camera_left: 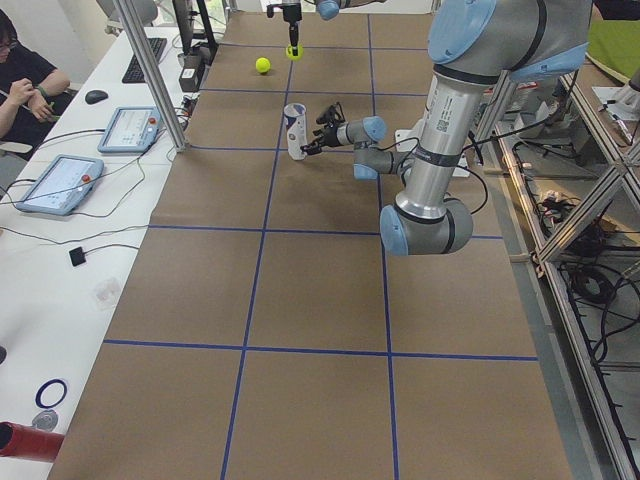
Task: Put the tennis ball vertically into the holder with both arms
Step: 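Carry the ball toward the can with the right gripper while the left grips the can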
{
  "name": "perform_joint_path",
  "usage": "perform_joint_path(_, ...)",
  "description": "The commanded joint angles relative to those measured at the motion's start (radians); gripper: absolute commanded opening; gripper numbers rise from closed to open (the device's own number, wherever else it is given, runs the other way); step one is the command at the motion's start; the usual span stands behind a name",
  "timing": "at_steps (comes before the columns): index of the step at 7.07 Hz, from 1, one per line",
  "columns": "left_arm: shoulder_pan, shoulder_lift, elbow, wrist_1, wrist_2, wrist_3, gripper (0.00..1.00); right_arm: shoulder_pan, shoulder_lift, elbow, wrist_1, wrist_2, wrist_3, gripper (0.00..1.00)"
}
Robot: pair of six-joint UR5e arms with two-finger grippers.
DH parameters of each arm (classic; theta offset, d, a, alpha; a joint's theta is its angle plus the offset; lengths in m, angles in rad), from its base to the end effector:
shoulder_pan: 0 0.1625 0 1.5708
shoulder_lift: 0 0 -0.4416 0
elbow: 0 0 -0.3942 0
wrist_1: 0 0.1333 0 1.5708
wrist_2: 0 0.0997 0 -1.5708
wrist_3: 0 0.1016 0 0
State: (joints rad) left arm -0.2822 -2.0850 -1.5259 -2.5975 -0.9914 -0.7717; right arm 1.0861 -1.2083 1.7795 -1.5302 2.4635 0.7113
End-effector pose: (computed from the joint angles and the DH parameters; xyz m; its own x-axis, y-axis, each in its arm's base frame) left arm 0.5823 -0.3655 0.2756 0.5929 0.4526 -0.6661 0.4767 0.4693 0.7433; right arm -0.2346 -0.5618 0.3572 0.5116 -0.0484 0.8579 0.0626 0.9979 0.0189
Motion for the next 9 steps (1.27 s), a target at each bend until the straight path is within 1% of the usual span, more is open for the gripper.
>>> perform_joint_path(1, -0.008, -0.015, 0.009, 0.000, -0.001, 0.008, 0.98, -0.002, 0.035, 0.001, -0.008, 0.011, 0.002, 0.00)
perform_joint_path(2, -0.015, -0.020, 0.039, 0.000, -0.003, 0.008, 0.98, -0.011, 0.055, -0.002, -0.008, 0.015, 0.031, 0.00)
perform_joint_path(4, -0.015, -0.072, 0.091, 0.000, 0.000, 0.015, 0.97, -0.023, 0.078, 0.000, -0.008, 0.015, 0.066, 0.00)
perform_joint_path(9, -0.040, -0.109, 0.133, 0.000, -0.003, 0.020, 0.97, -0.060, 0.162, 0.005, -0.007, 0.015, 0.197, 0.00)
